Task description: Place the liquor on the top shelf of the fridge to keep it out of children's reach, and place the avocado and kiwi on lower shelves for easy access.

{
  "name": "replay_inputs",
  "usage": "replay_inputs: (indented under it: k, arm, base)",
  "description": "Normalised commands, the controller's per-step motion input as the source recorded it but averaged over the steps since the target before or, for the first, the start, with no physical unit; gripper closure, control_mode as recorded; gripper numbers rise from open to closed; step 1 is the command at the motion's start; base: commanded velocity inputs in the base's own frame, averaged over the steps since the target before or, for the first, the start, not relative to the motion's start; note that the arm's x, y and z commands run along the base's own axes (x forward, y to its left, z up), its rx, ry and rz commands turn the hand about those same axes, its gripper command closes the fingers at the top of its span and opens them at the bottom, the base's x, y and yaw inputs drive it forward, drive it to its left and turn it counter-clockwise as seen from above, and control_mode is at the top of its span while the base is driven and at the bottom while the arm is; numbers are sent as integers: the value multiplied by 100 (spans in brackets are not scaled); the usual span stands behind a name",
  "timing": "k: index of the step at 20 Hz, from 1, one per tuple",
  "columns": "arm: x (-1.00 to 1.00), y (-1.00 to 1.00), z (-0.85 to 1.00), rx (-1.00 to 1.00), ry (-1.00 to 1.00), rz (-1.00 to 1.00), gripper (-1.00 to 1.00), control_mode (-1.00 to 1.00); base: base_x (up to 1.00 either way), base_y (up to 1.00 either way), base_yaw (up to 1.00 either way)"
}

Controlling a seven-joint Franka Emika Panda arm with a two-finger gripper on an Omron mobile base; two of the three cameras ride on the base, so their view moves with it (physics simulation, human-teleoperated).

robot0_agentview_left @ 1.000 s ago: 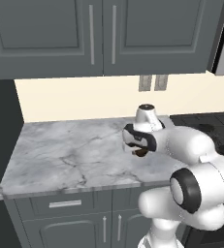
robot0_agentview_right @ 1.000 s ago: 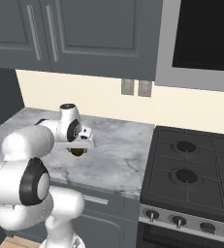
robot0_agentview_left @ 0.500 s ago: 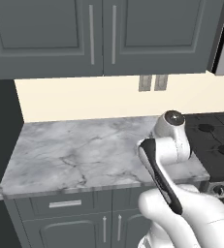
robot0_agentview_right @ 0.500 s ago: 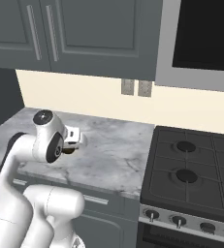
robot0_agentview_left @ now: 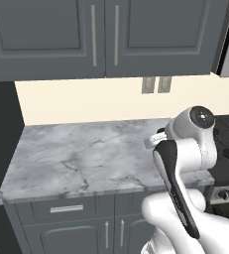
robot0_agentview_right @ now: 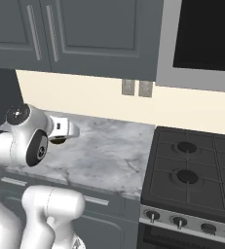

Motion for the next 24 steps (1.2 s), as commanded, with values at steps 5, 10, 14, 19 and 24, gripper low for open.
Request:
replay_inputs:
  k: [5, 10, 14, 19, 24]
  arm:
    - [-47, 0, 51, -1, -11, 0, 100, -100]
    - [-50, 0, 11, -3, -6, 0, 100, 100]
    - [0, 0, 0, 0, 0, 0, 100, 100]
    - [0, 0, 0, 0, 0, 0, 100, 100]
    - [0, 0, 0, 0, 0, 0, 100, 100]
  base:
    - [0, 0, 0]
    - [-16, 0, 1]
    - [-87, 0, 16]
    - [-76, 0, 38]
    - [-48, 12, 51]
